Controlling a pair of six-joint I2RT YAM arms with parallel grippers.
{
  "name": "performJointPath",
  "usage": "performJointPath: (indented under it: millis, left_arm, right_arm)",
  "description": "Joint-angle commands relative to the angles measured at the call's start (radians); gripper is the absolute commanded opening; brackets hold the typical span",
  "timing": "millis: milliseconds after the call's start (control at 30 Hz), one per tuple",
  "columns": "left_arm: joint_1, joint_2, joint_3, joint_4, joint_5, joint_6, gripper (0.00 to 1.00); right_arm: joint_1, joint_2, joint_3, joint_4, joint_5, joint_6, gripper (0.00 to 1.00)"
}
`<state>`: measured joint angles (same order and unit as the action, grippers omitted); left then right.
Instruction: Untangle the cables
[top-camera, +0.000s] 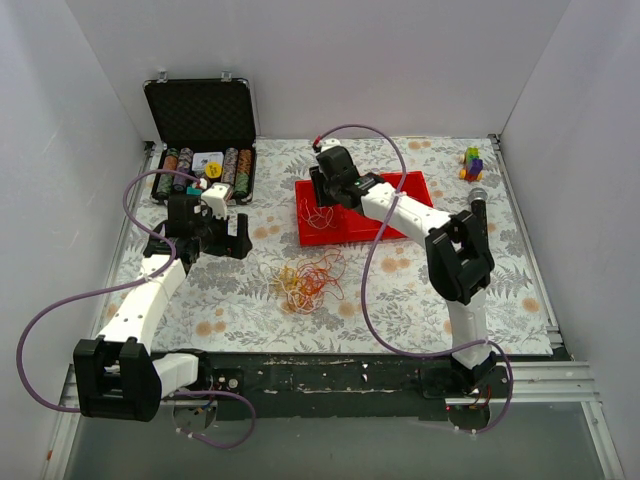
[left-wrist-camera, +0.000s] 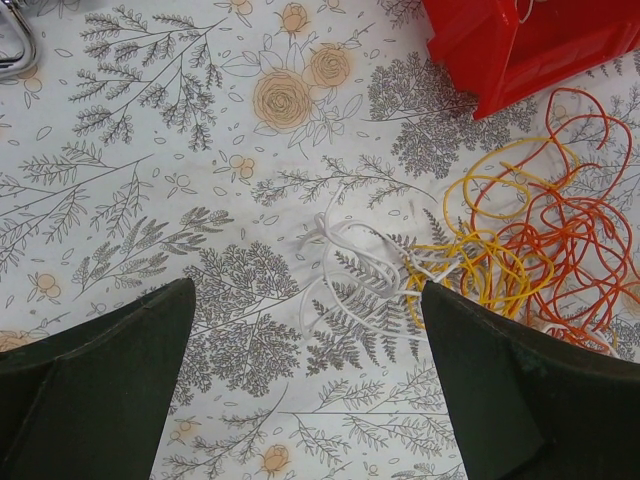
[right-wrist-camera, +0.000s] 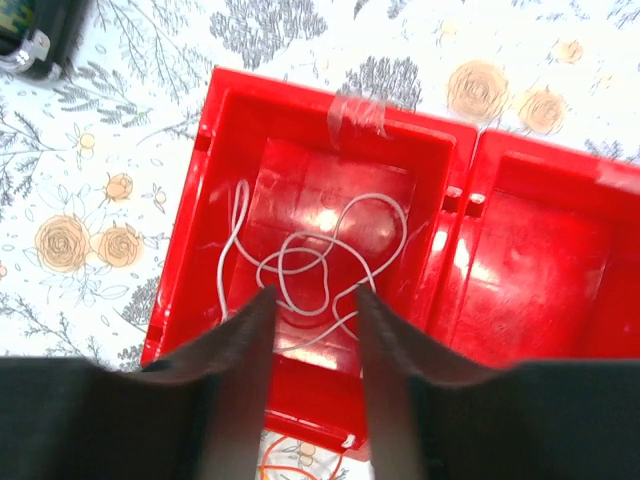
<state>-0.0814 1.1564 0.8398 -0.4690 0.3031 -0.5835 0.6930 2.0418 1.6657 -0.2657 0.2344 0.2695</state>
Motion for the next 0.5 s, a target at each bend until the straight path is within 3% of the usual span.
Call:
performJointPath:
  millis: [0,67,233,467]
  left_arm:
    - [0.005,-0.009,0.036,-0.014,0.030,0.008,0.98]
    - [0.005,-0.006,0.036,-0.011,0.033,0.010,0.98]
    - [0.005,-0.001,0.042,-0.017,0.039,0.004,0.98]
    - [0.006,0.005,0.012,0.001,0.044,0.025,0.98]
  right_arm:
    - [-0.006,-0.066,0.057,-0.018,0.043,-0.030,0.52]
    - [-0.004,-0.121,0.011,0.002,0.034,-0.030,0.60]
    - [0.016,-0.306,-0.131,0.064,-0.036,-0.050,0.60]
    - [0.242,-0.560,-0.470,0.137,-0.038,-0.104,0.59]
